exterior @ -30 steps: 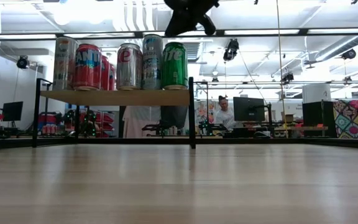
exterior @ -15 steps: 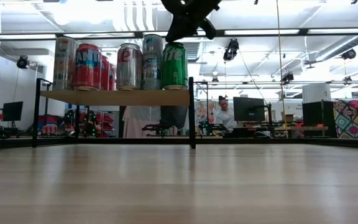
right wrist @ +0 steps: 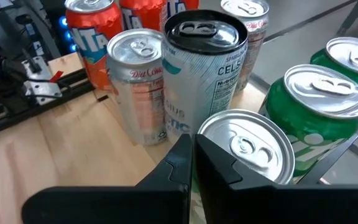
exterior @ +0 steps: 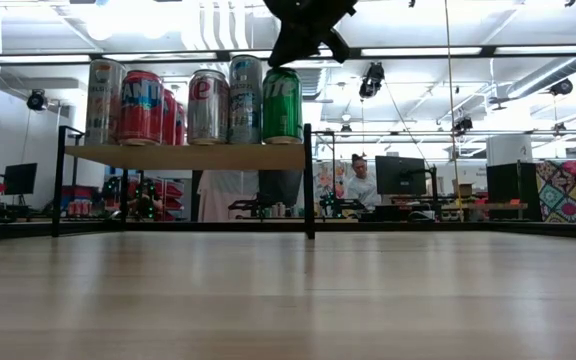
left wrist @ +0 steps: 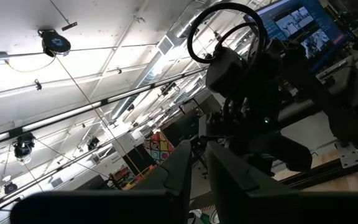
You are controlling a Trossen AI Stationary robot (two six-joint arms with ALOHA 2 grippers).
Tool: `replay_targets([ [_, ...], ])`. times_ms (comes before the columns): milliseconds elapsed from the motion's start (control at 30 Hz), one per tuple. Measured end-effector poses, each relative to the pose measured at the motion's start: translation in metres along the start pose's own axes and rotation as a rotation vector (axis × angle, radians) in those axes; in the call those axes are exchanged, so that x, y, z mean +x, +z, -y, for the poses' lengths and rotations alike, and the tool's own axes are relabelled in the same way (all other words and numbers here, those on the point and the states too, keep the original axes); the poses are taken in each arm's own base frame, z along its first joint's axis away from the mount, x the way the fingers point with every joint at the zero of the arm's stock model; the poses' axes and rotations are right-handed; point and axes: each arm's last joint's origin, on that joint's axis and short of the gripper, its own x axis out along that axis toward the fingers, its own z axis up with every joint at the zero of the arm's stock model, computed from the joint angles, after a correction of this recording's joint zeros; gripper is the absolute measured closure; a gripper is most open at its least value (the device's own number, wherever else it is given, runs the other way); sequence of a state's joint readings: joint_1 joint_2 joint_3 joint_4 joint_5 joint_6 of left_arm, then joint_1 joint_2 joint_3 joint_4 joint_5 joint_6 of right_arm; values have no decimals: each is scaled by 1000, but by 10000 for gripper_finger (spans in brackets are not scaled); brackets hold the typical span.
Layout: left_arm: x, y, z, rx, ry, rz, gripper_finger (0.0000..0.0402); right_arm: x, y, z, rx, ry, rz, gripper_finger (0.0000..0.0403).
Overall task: Place canned beverage on shelf
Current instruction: Put the green soda can aligned with the other green soda cans on the shelf
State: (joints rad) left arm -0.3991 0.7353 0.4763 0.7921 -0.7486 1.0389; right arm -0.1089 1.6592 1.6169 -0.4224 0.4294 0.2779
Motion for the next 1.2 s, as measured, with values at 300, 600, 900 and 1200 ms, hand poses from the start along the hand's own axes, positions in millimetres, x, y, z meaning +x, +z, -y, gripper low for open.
replay_targets([
  [300,0,0,0,0,0,0,366,-2,-3,1,-15,9,-35,394],
  [600,0,0,0,0,0,0,366,-7,0,3,-39,9,-33,394],
  [900,0,0,0,0,1,-1,366,-9,1,3,-53,7,-20,394],
  [1200,0,0,0,1,1,-1,366,-28,17,-12,-70,74,32,394],
])
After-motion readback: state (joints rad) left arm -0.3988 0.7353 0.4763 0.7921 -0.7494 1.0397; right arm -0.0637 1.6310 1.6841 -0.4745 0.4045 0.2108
